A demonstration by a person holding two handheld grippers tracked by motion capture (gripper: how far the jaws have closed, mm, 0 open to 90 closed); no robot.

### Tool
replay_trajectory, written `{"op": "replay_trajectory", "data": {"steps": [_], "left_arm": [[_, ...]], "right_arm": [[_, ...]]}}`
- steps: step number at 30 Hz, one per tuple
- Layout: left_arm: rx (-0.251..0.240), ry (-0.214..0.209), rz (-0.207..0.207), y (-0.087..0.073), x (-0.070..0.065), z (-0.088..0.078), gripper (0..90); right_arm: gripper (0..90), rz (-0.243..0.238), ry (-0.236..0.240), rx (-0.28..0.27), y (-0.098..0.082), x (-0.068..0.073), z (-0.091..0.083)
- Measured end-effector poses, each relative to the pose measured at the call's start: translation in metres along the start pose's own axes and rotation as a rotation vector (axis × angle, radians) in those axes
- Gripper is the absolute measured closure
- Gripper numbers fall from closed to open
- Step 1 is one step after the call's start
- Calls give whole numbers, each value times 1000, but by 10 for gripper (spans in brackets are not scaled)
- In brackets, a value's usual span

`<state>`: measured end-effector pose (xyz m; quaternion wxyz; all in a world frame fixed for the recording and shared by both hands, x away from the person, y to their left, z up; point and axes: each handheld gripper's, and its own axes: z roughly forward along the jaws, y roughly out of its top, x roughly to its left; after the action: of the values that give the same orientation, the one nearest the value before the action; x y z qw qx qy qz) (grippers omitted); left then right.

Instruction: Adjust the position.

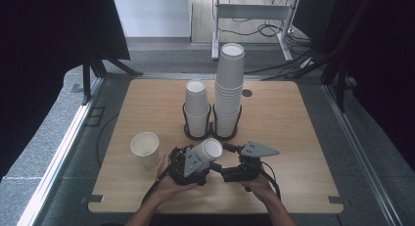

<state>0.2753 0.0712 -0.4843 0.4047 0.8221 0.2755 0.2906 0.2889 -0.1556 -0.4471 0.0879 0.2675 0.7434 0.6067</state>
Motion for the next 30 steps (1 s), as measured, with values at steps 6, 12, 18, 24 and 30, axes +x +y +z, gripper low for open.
{"op": "replay_trajectory", "data": {"steps": [6, 12, 18, 24, 30], "left_arm": [[8, 0, 4, 0, 0, 1, 90], [12, 9, 14, 2, 1, 1, 90], [13, 28, 28, 4, 1, 2, 90], [23, 62, 74, 9, -1, 4, 90], [27, 72, 105, 15, 0, 5, 90]], "right_arm": [[139, -7, -1, 11, 0, -1, -1], [145, -26, -21, 39, 2, -2, 0], [146, -69, -12, 96, 7, -4, -2], [149, -125, -8, 202, 15, -8, -3], [147, -199, -6, 325, 35, -11, 1]]}}
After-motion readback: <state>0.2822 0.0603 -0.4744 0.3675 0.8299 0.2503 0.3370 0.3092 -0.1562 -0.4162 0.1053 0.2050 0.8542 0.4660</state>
